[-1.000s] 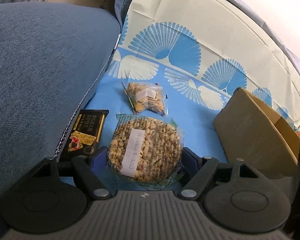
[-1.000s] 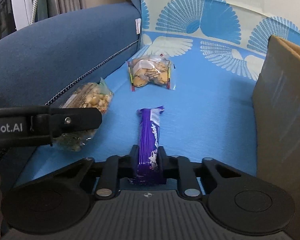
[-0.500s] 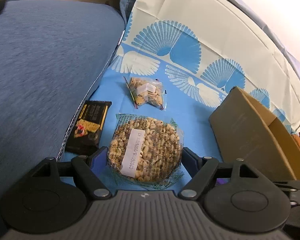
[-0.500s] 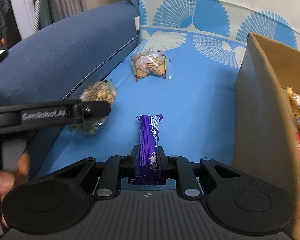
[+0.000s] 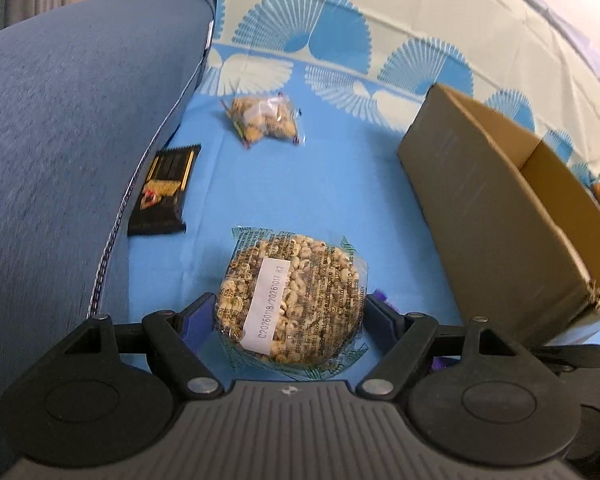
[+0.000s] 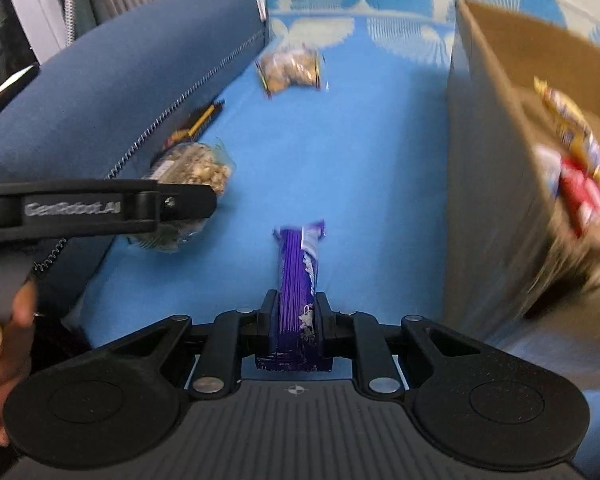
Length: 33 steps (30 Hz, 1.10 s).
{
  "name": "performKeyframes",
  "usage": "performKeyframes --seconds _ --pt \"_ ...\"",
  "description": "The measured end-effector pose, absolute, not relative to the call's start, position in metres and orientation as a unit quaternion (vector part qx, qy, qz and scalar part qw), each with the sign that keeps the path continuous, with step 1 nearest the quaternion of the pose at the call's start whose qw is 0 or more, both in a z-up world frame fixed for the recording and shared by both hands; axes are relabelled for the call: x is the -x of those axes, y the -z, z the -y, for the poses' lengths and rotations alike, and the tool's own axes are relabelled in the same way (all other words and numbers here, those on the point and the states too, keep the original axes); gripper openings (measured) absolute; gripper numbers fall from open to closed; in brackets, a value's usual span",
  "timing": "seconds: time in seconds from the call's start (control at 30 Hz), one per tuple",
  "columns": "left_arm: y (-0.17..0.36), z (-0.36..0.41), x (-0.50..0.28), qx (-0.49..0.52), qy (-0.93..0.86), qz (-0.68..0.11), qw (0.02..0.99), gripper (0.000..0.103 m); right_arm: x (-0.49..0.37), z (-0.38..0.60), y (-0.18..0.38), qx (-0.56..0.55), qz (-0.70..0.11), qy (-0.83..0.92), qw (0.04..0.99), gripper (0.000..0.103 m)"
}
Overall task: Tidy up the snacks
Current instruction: 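Grasp the round nut cookie pack with the left tool while the right tool grasps the purple chocolate bar, then hold the nut cookie pack with the left tool while the right tool holds the purple bar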
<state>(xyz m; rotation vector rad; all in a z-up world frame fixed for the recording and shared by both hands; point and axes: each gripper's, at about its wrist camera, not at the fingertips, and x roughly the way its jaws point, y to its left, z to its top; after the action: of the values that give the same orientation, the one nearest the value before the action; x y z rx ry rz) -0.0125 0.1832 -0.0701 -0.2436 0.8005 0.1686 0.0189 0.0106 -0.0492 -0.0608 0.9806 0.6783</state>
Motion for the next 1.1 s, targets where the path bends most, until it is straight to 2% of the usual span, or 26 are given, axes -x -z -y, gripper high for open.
performKeyframes --seconds 0.17,0.33,0.47,1.1 --pt "0.078 -0.174 0.009 0.093 -0.091 -0.427 0.895 0.083 -0.013 -0.012 0.057 0.045 -0.465 -0.310 0.828 0.020" --pt "0.083 -0.173 0.006 0.086 -0.090 -0.441 0.889 0.083 -0.011 -0.014 0.057 0.050 -0.459 -0.318 0.828 0.037" --pt "0.086 -0.171 0.003 0.081 -0.090 -0.447 0.886 0.084 -0.013 -0.014 0.056 0.049 -0.453 -0.318 0.832 0.047" --pt "0.095 -0.165 -0.005 0.061 -0.084 -0.473 0.875 0.086 -0.020 -0.015 0.059 0.051 -0.446 -0.311 0.838 0.047"
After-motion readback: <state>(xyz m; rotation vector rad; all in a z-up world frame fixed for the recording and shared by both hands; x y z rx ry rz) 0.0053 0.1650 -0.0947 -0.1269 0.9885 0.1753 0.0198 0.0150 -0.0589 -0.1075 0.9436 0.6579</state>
